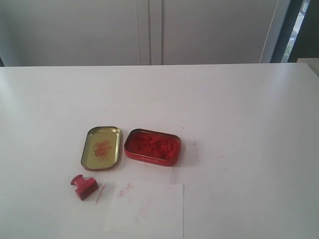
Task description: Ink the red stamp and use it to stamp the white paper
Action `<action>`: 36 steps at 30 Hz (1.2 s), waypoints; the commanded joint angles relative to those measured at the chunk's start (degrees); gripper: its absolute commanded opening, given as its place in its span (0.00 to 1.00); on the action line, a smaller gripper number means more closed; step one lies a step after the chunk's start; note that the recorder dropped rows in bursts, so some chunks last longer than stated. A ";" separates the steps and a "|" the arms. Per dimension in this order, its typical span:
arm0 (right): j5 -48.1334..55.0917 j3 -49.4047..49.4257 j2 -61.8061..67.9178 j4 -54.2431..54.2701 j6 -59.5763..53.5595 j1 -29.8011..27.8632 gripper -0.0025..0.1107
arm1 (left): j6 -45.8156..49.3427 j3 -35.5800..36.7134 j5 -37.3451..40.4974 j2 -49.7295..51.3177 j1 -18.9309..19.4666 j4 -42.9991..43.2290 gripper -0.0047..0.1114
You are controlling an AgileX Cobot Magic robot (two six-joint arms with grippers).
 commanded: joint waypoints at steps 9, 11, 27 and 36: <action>-0.44 0.28 -0.25 0.04 -0.15 0.10 0.02 | 6.09 0.58 0.43 -0.22 0.01 -4.91 0.04; -0.44 0.28 -0.25 0.04 -0.15 0.10 0.02 | 5.74 0.58 0.43 -0.22 0.01 -4.91 0.04; -0.44 0.28 -0.25 0.04 -0.15 0.10 0.02 | 3.89 0.58 0.43 -0.22 0.01 -4.91 0.04; -0.44 0.28 -0.25 0.04 -0.15 0.10 0.02 | 3.87 0.58 0.43 -0.22 0.01 -4.91 0.04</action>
